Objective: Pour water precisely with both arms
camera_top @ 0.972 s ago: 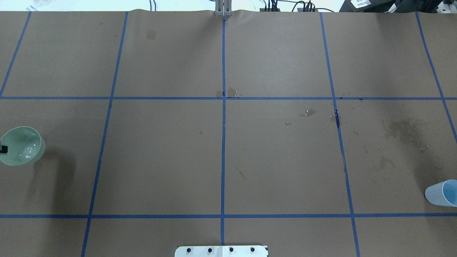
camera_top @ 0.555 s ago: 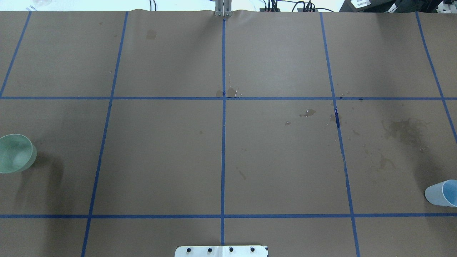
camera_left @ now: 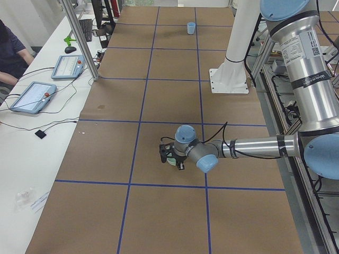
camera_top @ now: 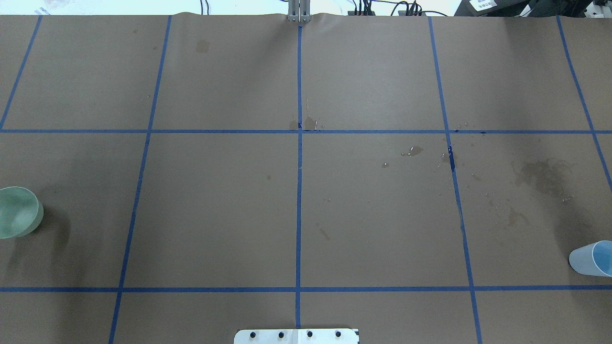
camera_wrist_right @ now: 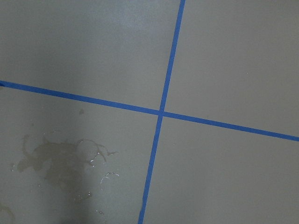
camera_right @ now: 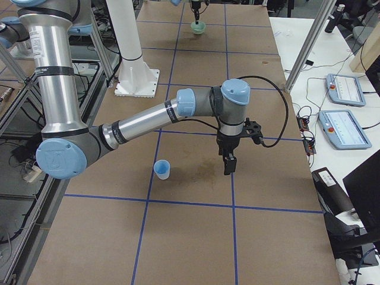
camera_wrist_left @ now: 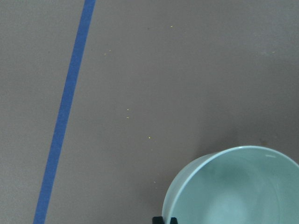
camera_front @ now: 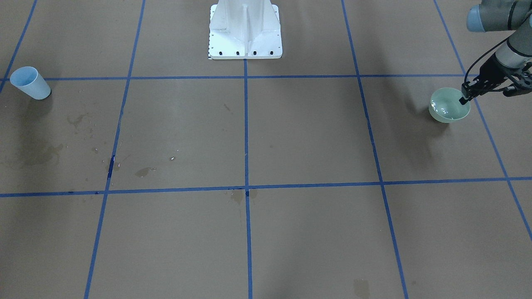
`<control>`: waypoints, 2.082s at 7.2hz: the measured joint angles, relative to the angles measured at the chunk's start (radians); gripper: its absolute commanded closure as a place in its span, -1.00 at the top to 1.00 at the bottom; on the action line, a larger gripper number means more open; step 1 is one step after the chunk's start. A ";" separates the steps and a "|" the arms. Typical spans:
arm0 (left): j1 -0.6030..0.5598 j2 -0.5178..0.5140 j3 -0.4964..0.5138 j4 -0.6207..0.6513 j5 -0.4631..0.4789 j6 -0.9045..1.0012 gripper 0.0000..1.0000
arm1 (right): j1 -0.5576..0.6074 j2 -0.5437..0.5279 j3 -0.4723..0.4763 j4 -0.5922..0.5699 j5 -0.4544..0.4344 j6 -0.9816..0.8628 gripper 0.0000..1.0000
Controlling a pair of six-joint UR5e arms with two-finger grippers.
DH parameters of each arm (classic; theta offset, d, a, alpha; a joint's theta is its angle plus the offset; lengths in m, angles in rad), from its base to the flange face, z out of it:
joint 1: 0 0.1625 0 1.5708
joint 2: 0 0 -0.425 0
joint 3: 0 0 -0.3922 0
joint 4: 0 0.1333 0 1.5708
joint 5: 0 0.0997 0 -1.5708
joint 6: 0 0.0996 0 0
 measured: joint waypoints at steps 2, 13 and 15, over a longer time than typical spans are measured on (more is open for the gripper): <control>0.001 0.002 0.008 -0.002 0.000 0.005 1.00 | 0.001 0.000 0.001 0.000 0.000 0.000 1.00; -0.325 -0.310 -0.146 0.808 -0.017 0.744 1.00 | 0.048 -0.052 -0.144 0.017 0.090 -0.139 1.00; -0.431 -0.327 -0.109 0.884 -0.025 0.914 1.00 | 0.049 -0.100 -0.138 0.085 0.099 -0.105 1.00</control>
